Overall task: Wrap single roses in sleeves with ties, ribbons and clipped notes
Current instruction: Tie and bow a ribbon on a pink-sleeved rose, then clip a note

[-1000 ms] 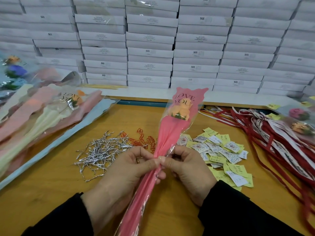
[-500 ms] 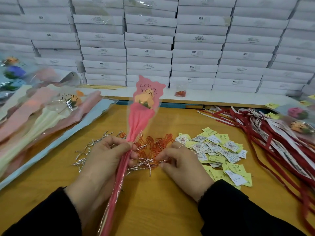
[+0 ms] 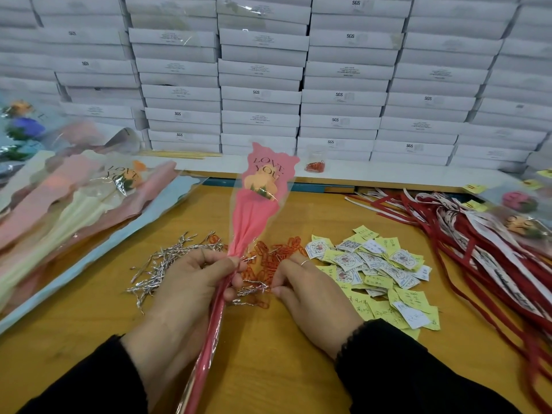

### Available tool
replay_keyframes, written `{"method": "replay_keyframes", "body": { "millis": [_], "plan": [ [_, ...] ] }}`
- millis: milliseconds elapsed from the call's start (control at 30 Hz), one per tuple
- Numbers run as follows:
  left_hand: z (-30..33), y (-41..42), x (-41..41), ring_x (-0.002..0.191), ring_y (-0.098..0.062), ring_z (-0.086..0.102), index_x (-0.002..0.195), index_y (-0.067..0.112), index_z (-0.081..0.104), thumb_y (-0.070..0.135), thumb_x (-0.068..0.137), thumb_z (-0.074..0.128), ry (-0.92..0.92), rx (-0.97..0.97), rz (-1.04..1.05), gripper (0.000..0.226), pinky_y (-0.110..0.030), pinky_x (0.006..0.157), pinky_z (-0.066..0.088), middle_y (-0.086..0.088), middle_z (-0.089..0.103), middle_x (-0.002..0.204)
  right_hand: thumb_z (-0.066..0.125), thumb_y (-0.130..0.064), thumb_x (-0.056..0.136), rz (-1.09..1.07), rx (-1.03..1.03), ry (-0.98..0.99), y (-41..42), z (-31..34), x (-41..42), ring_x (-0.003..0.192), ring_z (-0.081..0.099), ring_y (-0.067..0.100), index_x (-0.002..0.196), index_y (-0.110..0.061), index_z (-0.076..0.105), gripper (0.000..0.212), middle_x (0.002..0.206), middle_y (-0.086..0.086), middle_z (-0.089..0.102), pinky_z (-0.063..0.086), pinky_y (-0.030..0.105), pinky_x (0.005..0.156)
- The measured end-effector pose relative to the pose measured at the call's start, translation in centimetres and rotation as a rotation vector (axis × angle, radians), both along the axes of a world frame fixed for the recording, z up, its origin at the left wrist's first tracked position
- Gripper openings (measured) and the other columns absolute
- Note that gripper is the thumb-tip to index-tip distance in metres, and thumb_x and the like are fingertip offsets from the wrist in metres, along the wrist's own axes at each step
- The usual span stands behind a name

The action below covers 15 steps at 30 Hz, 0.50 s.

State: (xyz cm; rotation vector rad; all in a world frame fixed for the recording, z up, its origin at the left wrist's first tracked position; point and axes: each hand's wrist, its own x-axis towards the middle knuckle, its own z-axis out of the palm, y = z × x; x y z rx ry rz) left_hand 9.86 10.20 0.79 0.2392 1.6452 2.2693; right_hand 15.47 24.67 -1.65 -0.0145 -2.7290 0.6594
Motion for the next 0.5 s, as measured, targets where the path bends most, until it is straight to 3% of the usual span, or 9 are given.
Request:
{"method": "replay_keyframes", "body": {
  "millis": [233, 367, 500],
  "plan": [
    [0.07, -0.01, -0.06, 0.037, -0.010, 0.047, 0.095, -0.004, 0.055, -0.006, 0.083, 0.056, -0.004, 0.040, -0.003, 0.012, -0.016, 0.035, 0.040, -0.010, 0.059, 0.055, 0.058, -0.014, 0.090, 0.028, -0.222, 0.065, 0.08, 0.15, 0.03, 0.072, 0.046, -0.001, 0.090, -0.016, 0.061, 0.004, 0.080, -0.012, 0.049, 0.036, 0.010, 0.068],
    [-0.08, -0.08, -0.09, 0.036, -0.010, 0.048, 0.096, -0.006, 0.055, -0.006, 0.083, 0.056, 0.006, 0.040, 0.001, 0.013, -0.016, 0.035, 0.040, -0.010, 0.060, 0.054, 0.057, -0.006, 0.089, 0.032, -0.240, 0.085, 0.07, -0.04, 0.11, 0.075, 0.050, 0.005, 0.088, -0.015, 0.064, 0.012, 0.082, -0.012, 0.048, 0.039, 0.014, 0.071],
    [-0.20, 0.05, -0.04, 0.037, -0.011, 0.048, 0.088, -0.004, 0.054, -0.007, 0.083, 0.056, 0.011, 0.024, -0.007, 0.006, -0.017, 0.035, 0.040, -0.013, 0.060, 0.059, 0.047, -0.018, 0.095, -0.096, -0.183, 0.227, 0.50, -0.21, 0.38, 0.073, 0.047, 0.003, 0.088, -0.022, 0.050, 0.009, 0.084, -0.012, 0.049, 0.041, 0.025, 0.066]
  ]
}}
